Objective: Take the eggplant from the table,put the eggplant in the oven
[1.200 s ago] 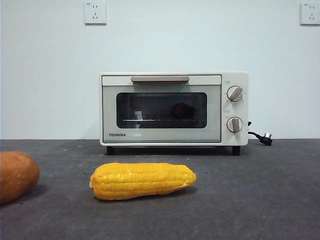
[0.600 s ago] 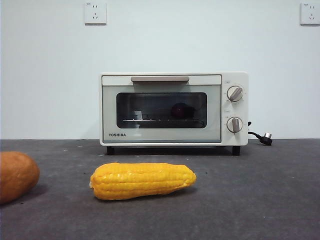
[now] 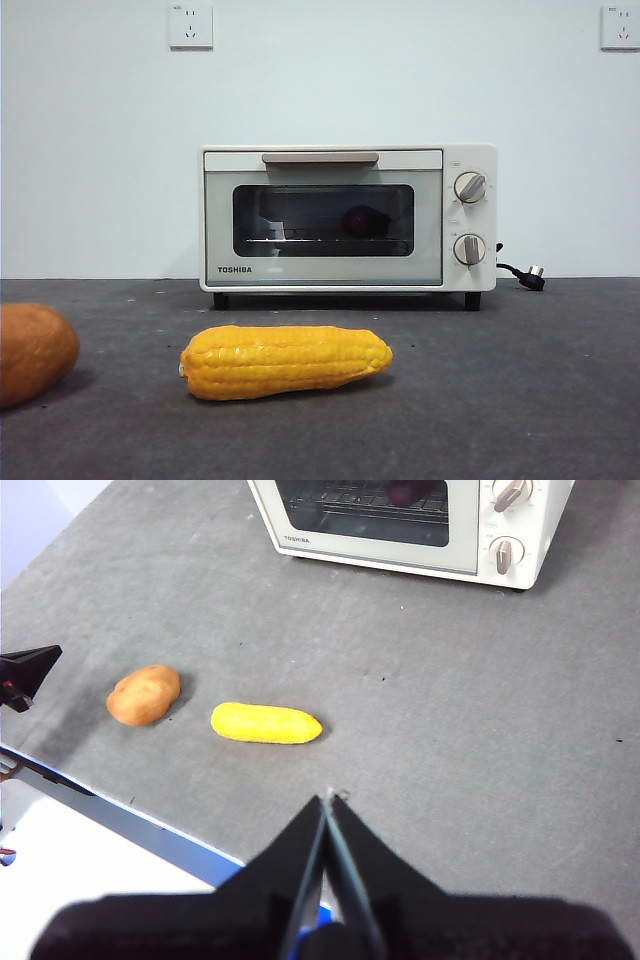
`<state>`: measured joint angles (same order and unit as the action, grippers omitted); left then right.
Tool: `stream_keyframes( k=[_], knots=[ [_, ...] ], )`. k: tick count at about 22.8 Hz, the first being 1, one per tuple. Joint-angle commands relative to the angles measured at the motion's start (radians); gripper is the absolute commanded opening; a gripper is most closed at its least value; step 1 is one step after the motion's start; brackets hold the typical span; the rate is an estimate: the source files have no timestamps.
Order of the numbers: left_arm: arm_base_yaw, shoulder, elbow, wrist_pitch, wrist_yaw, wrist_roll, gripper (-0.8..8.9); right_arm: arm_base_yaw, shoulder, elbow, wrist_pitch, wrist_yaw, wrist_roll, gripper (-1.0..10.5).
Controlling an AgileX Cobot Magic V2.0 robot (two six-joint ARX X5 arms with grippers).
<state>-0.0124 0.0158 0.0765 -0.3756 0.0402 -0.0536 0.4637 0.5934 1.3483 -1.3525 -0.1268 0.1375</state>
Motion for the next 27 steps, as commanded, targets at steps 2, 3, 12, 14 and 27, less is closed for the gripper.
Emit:
stream_keyframes(
  k=[2,3,12,14,27],
  knots=[
    [-0.002,0.000,-0.008,0.004,0.004,-0.007,-0.04,0.002,-0.001,-0.001,-0.023,0.004,-0.008,0.0],
    [-0.002,0.000,-0.008,0.004,0.005,-0.007,-0.04,0.002,-0.001,-0.001,-0.023,0.004,-0.008,0.0],
    [-0.002,0.000,-0.008,0.004,0.004,-0.007,-0.04,0.001,-0.001,-0.001,-0.023,0.029,-0.051,0.0],
    [-0.002,0.000,-0.008,0.004,0.005,-0.007,-0.04,-0.012,-0.003,-0.001,-0.022,0.084,-0.097,0.0],
    [-0.002,0.000,-0.008,0.004,0.005,-0.007,-0.04,-0.335,-0.298,-0.332,0.393,0.090,-0.176,0.0]
  ],
)
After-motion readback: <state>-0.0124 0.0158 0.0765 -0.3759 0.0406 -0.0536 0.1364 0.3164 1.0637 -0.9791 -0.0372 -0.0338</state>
